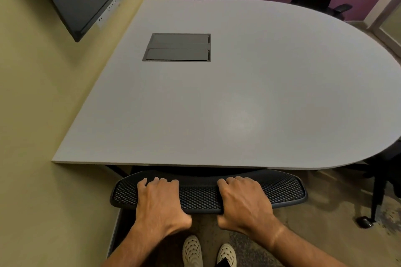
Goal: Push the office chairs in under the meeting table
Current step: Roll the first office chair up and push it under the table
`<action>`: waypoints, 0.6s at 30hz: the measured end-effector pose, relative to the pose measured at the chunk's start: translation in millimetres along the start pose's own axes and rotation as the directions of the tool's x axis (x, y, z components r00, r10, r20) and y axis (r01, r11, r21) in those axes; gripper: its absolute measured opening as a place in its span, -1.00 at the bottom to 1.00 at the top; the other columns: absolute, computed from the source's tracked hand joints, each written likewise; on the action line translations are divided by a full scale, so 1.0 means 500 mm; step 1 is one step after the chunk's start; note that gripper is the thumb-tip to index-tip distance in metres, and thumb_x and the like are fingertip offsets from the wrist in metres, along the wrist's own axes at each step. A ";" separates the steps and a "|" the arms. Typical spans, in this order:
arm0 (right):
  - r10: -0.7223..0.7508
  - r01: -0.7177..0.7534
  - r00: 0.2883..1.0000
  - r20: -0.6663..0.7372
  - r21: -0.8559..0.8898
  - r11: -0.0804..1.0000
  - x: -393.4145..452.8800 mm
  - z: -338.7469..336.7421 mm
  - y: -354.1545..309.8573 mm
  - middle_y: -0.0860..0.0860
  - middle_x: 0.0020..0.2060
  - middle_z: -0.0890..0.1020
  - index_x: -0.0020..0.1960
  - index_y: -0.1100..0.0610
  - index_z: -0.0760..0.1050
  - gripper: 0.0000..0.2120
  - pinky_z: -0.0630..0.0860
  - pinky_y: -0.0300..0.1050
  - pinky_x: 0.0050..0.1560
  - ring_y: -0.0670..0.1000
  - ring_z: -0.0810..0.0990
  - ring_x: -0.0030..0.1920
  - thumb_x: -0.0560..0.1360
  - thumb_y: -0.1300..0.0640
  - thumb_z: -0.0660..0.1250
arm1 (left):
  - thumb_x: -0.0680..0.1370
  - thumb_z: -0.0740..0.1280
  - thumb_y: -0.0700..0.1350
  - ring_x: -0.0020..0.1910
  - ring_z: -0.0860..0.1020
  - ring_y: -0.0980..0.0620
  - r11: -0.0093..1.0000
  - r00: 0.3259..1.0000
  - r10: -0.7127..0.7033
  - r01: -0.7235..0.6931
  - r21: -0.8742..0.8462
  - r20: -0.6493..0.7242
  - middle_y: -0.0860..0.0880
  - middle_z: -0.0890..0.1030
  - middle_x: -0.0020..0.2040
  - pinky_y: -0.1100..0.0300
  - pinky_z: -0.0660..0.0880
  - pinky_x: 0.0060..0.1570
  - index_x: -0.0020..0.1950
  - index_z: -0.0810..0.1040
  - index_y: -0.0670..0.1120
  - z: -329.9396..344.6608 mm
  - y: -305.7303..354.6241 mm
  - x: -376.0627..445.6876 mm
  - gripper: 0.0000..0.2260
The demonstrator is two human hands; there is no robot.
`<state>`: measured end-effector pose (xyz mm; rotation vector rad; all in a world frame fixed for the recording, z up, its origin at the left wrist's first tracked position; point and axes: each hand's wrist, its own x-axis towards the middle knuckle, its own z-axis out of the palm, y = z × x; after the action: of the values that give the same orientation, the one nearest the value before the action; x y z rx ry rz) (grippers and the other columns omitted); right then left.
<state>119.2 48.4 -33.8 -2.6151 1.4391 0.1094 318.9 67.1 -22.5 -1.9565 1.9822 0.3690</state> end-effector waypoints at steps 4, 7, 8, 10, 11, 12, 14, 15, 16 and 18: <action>0.029 -0.032 0.998 0.056 0.051 0.998 0.013 -0.003 -0.013 -0.03 -0.25 0.51 -0.12 0.01 0.30 -0.68 0.33 -0.11 -0.23 0.00 0.35 -0.30 0.31 -0.20 0.25 | 0.20 0.20 0.32 0.13 0.47 0.05 1.000 1.000 0.005 -0.005 0.004 -0.011 0.11 0.54 0.02 -0.04 0.24 0.33 0.15 0.49 0.08 -0.005 -0.020 0.012 -0.41; 0.044 -0.050 0.995 0.088 0.067 0.997 0.026 -0.015 -0.028 0.00 -0.15 0.54 -0.02 0.04 0.38 -0.65 0.33 -0.09 -0.15 0.02 0.42 -0.21 0.36 -0.19 0.26 | 0.21 0.22 0.32 0.26 0.42 0.04 1.000 0.999 0.022 -0.022 0.000 -0.042 0.08 0.52 0.15 -0.04 0.19 0.39 0.27 0.45 0.07 -0.003 -0.038 0.019 -0.32; 0.044 -0.051 0.994 0.097 0.073 0.996 0.029 -0.017 -0.033 0.01 -0.13 0.55 0.01 0.05 0.40 -0.64 0.34 -0.08 -0.13 0.03 0.45 -0.18 0.37 -0.18 0.27 | 0.22 0.23 0.31 0.35 0.37 0.04 1.000 0.998 0.029 -0.029 -0.010 -0.048 0.06 0.49 0.27 -0.03 0.14 0.44 0.36 0.40 0.06 0.000 -0.043 0.019 -0.26; 0.052 -0.059 0.995 0.090 0.080 0.995 0.032 -0.019 -0.038 0.01 -0.10 0.55 0.04 0.05 0.41 -0.63 0.35 -0.08 -0.11 0.03 0.46 -0.15 0.38 -0.18 0.28 | 0.24 0.24 0.29 0.48 0.22 0.06 0.998 0.997 0.046 -0.048 -0.029 -0.069 0.01 0.34 0.47 0.03 0.02 0.50 0.51 0.25 0.01 0.006 -0.051 0.019 -0.14; 0.057 -0.064 0.994 0.090 0.080 0.995 0.032 -0.019 -0.040 0.00 -0.09 0.55 0.05 0.05 0.41 -0.62 0.36 -0.08 -0.09 0.02 0.46 -0.14 0.38 -0.18 0.28 | 0.24 0.25 0.29 0.50 0.17 0.06 0.997 0.995 0.058 -0.062 -0.038 -0.081 -0.01 0.28 0.51 0.06 -0.01 0.51 0.54 0.19 -0.02 0.007 -0.053 0.020 -0.09; 0.059 -0.067 0.994 0.094 0.082 0.994 0.032 -0.019 -0.040 0.00 -0.08 0.54 0.06 0.05 0.40 -0.61 0.37 -0.08 -0.07 0.02 0.47 -0.12 0.38 -0.19 0.28 | 0.24 0.27 0.29 0.52 0.15 0.05 0.996 0.993 0.071 -0.076 -0.044 -0.092 -0.03 0.23 0.54 0.08 -0.03 0.50 0.56 0.14 -0.04 0.007 -0.053 0.021 -0.06; 0.061 -0.070 0.994 0.094 0.085 0.994 0.032 -0.019 -0.039 -0.01 -0.05 0.55 0.09 0.05 0.40 -0.59 0.41 -0.07 -0.04 0.03 0.51 -0.08 0.37 -0.19 0.28 | 0.24 0.29 0.29 0.53 0.13 0.04 0.994 0.990 0.091 -0.097 -0.048 -0.111 -0.05 0.20 0.55 0.10 -0.05 0.49 0.58 0.08 -0.06 0.009 -0.054 0.025 -0.02; 0.064 -0.072 0.994 0.090 0.088 0.994 0.031 -0.019 -0.039 -0.01 -0.04 0.55 0.11 0.05 0.40 -0.57 0.42 -0.07 -0.02 0.04 0.52 -0.06 0.36 -0.19 0.28 | 0.24 0.29 0.29 0.53 0.13 0.03 0.993 0.988 0.098 -0.104 -0.047 -0.118 -0.06 0.20 0.55 0.10 -0.05 0.50 0.58 0.07 -0.06 0.010 -0.054 0.027 -0.01; 0.066 -0.074 0.994 0.085 0.089 0.993 0.032 -0.019 -0.039 -0.01 -0.03 0.55 0.13 0.05 0.41 -0.54 0.43 -0.07 -0.02 0.04 0.52 -0.05 0.35 -0.19 0.28 | 0.23 0.28 0.30 0.53 0.13 0.03 0.993 0.987 0.103 -0.110 -0.046 -0.123 -0.06 0.20 0.55 0.10 -0.04 0.50 0.58 0.07 -0.07 0.011 -0.055 0.027 -0.01; 0.070 -0.076 0.995 0.075 0.085 0.993 0.032 -0.018 -0.039 -0.01 -0.04 0.55 0.14 0.05 0.42 -0.52 0.42 -0.07 -0.05 0.04 0.53 -0.06 0.33 -0.20 0.28 | 0.24 0.28 0.29 0.52 0.14 0.04 0.992 0.986 0.112 -0.118 -0.039 -0.123 -0.06 0.22 0.55 0.10 -0.02 0.51 0.58 0.08 -0.07 0.013 -0.057 0.027 -0.02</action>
<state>144.2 43.8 -25.2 -2.4637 1.4806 0.1432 347.6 56.6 -32.6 -1.9391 2.1876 0.3354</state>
